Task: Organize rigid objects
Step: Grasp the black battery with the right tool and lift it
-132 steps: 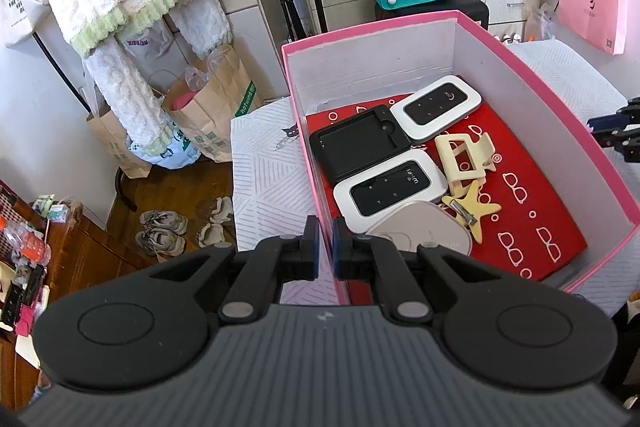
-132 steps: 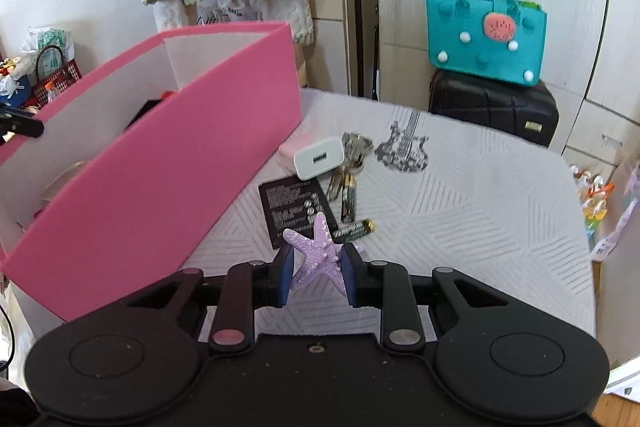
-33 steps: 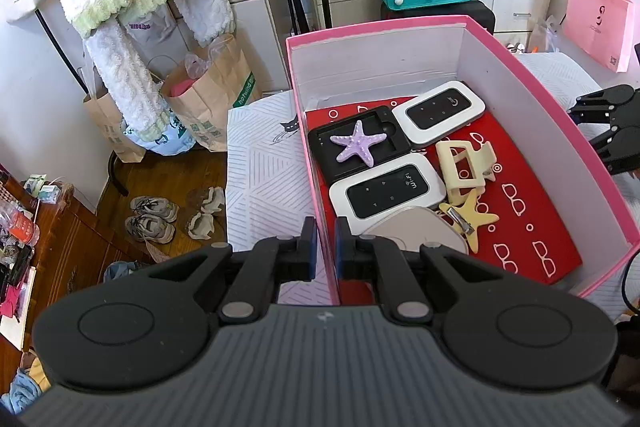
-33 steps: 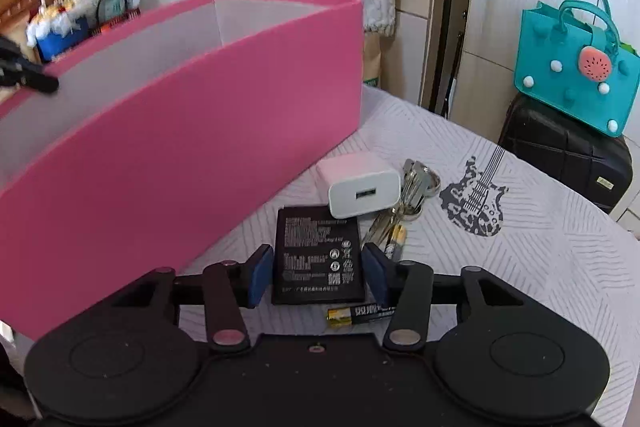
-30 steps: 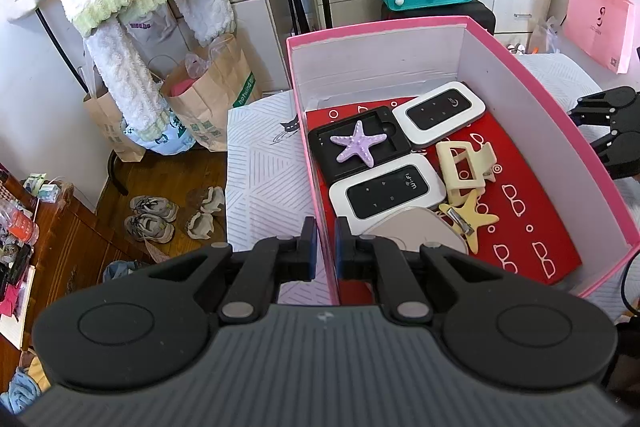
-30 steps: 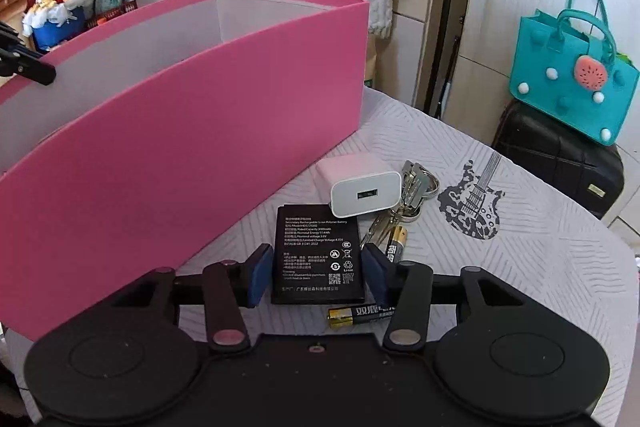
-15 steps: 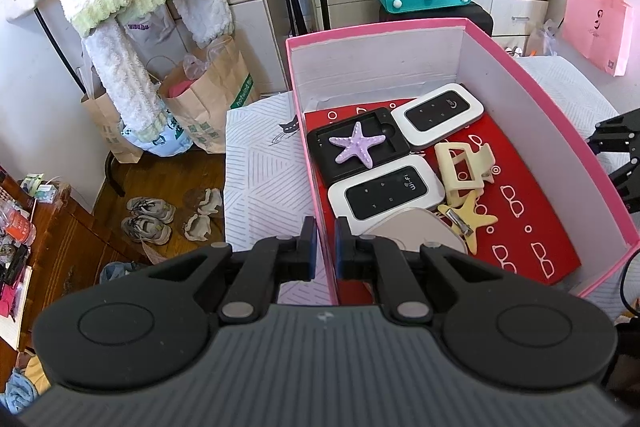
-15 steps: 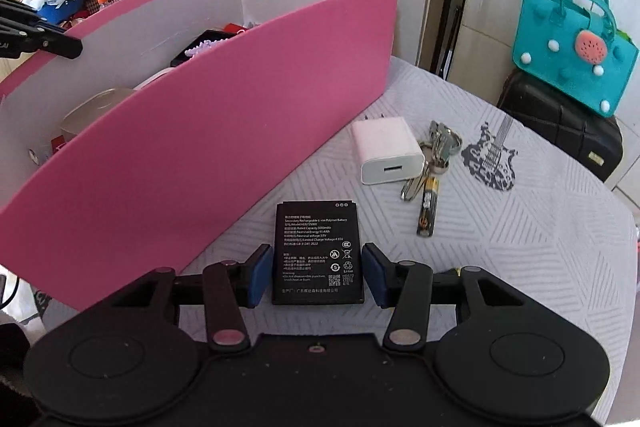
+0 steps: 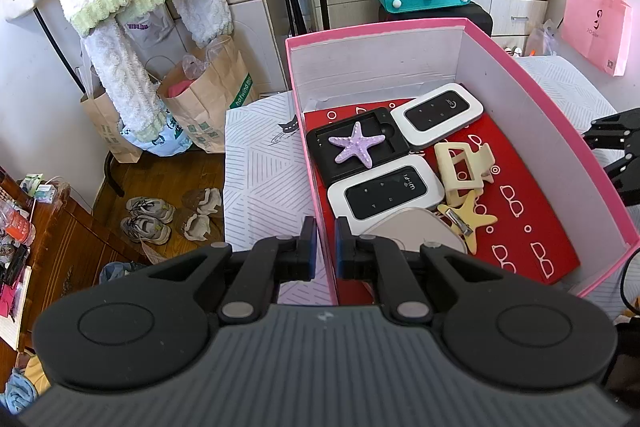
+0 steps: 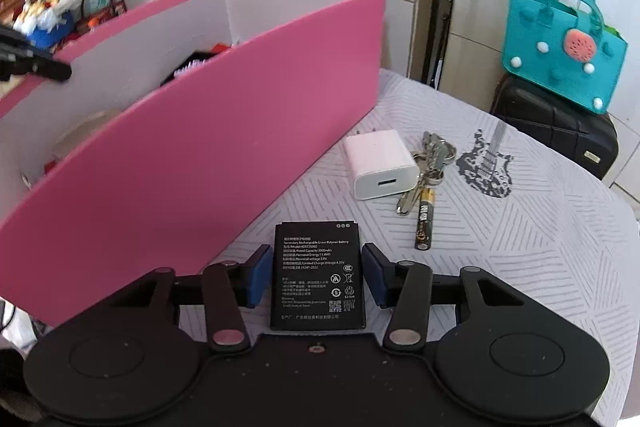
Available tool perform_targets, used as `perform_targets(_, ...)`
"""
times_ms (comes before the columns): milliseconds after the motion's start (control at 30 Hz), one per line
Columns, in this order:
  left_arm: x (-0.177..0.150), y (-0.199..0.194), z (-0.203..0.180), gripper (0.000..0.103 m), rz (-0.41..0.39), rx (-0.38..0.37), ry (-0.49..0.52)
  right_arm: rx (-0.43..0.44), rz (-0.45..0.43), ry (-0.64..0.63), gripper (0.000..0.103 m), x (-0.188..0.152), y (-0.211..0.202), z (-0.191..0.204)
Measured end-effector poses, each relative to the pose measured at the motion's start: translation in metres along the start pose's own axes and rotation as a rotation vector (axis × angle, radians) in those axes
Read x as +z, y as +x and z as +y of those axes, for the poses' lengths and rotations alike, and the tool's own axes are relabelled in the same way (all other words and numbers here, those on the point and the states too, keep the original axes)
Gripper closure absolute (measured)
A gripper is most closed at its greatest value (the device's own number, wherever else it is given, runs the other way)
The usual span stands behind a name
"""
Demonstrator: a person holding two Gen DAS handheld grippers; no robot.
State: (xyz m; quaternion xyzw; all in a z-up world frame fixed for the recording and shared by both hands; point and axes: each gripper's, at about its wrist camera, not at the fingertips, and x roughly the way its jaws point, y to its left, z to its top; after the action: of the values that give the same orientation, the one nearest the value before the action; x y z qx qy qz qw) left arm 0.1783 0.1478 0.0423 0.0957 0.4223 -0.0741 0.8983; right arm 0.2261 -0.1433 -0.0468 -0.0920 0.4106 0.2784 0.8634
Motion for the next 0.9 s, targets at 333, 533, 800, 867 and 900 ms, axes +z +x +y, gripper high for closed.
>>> perform_targets(333,0.000,0.000,0.000,0.095,0.000,0.000,0.001,0.013,-0.139,0.040,0.096,0.015,-0.047,-0.009)
perform_targets(533,-0.001,0.001,0.000,0.095,0.001,0.001,0.004,0.049,-0.124,0.031,0.093,0.017,-0.045,-0.012)
perform_targets(800,-0.001,0.001,-0.001,0.095,0.001,0.002,0.001,0.068,-0.110,0.035,0.079,0.009,-0.039,-0.017)
perform_targets(867,0.000,0.002,-0.002,0.095,0.002,0.001,0.001,0.066,-0.115,0.030,0.070,0.007,-0.041,-0.020)
perform_targets(900,0.000,0.002,-0.001,0.095,0.001,0.002,0.001,0.063,-0.117,0.023,0.067,0.007,-0.042,-0.020)
